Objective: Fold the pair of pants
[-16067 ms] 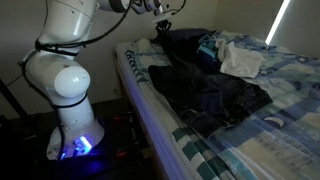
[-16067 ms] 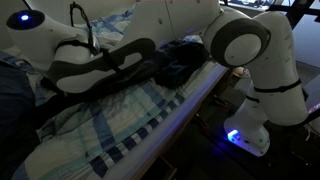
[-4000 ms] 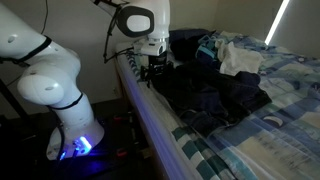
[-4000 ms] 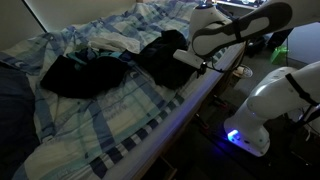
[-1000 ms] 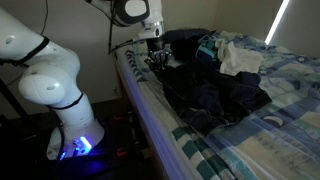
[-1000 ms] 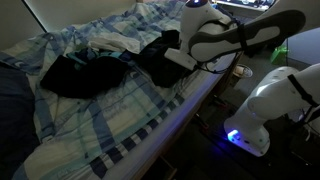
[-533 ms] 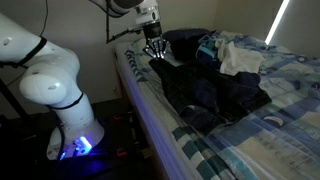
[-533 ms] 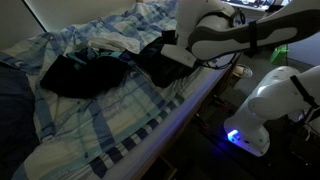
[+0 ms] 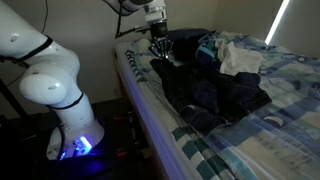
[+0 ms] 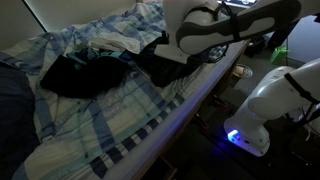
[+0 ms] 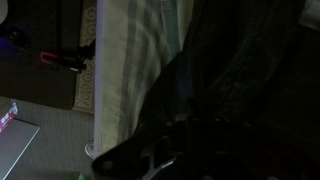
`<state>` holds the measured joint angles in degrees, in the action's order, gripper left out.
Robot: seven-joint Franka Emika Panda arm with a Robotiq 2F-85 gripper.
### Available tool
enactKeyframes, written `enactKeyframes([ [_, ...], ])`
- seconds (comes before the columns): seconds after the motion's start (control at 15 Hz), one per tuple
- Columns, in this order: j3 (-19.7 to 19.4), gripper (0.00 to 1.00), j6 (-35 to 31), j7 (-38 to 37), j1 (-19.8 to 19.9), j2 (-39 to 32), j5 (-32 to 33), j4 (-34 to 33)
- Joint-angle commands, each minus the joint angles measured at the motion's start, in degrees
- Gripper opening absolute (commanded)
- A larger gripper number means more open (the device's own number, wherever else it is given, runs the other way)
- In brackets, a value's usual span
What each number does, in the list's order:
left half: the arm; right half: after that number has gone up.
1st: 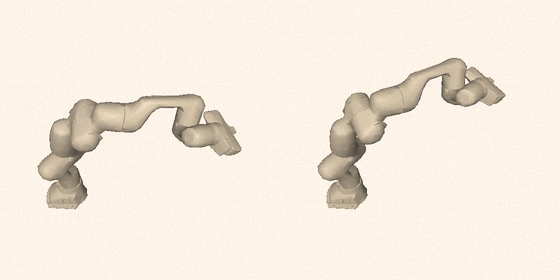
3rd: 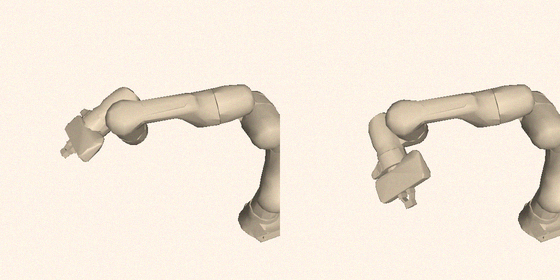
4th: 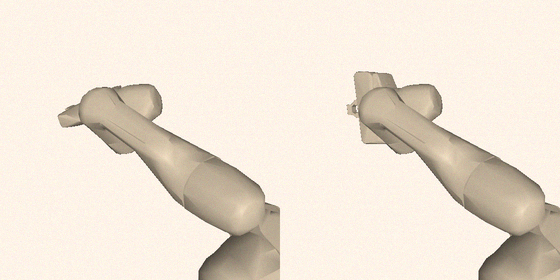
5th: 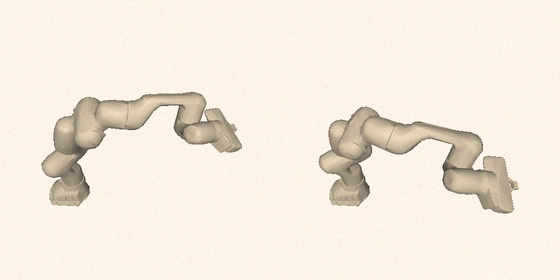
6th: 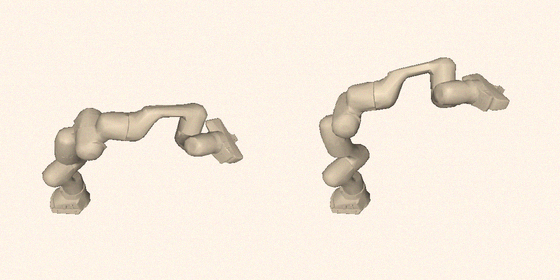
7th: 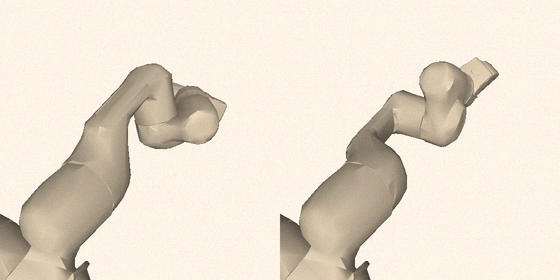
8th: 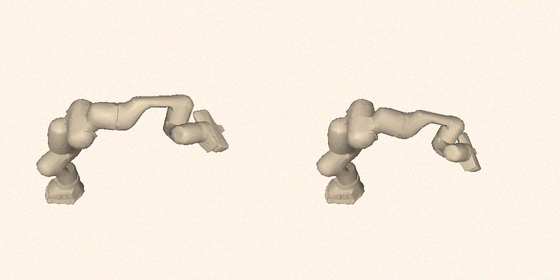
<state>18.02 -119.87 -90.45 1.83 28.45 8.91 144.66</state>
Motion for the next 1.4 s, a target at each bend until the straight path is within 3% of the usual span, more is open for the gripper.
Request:
enactKeyframes([
  [0.0,-1.29,0.03,0.31,-0.45,-1.24,-0.75,0.65,-0.73],
  [0.6,-1.43,0.01,0.52,-0.5,-1.08,-0.96,1.55,-0.87],
  [1.33,-1.66,0.01,1.63,1.77,-0.28,-8.97,13.27,-13.8],
])
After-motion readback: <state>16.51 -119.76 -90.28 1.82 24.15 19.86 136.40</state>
